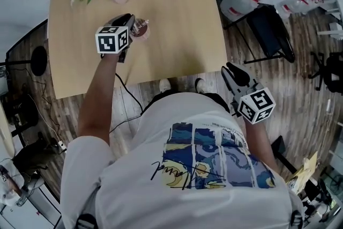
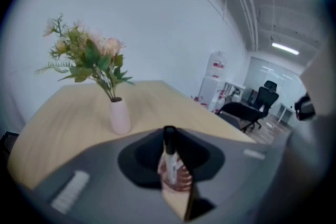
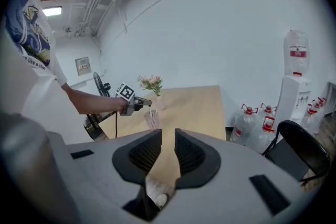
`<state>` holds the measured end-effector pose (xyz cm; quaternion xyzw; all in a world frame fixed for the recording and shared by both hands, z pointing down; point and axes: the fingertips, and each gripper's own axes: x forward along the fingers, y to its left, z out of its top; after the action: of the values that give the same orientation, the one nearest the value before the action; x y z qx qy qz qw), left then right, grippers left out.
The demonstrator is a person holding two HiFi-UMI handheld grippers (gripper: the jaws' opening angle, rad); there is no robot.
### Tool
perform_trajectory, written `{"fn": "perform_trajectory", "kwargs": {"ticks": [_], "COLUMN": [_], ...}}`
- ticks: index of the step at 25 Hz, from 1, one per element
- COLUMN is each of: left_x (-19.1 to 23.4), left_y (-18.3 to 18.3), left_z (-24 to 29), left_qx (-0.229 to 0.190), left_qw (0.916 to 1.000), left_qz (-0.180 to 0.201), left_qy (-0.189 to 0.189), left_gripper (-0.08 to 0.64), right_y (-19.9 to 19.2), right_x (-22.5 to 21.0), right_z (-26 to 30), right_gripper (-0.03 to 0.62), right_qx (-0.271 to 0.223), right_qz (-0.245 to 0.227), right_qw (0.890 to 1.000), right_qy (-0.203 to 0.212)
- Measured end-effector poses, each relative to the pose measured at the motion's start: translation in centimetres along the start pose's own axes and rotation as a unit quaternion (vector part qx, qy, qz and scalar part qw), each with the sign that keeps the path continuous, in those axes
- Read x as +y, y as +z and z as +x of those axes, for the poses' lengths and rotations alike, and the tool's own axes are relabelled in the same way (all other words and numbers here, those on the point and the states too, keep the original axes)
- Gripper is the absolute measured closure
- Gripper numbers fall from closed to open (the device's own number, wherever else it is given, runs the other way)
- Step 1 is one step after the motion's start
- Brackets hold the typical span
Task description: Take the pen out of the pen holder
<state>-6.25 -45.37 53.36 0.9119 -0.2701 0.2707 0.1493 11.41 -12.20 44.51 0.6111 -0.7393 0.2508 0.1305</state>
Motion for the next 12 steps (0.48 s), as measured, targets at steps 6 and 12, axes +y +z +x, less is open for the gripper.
{"fn": "perform_trajectory", "kwargs": {"ticks": [6,12], "left_x": [-0.5,-1.9], "left_y": [2.1,4.2], "left_z": [-2.6,-5.7], "left_qx": [-0.034,-0.072], "left_qw": [0.9988,0.9946], "left_qz": [-0.012,-0.024], "left_qy": [0.033,0.071], "left_gripper": [0.482,0.483], "right_y": [0.0,0.2], "right_x": [-0.8,-2.4], "right_z": [-0.3,-0.8], "right_gripper": [0.523,0.528], "right_qx": [0.002,0.0], "right_qz": [-0.014,-0.032], "right_qw": [0.999,0.997], "right_qy": [0.037,0.07]}}
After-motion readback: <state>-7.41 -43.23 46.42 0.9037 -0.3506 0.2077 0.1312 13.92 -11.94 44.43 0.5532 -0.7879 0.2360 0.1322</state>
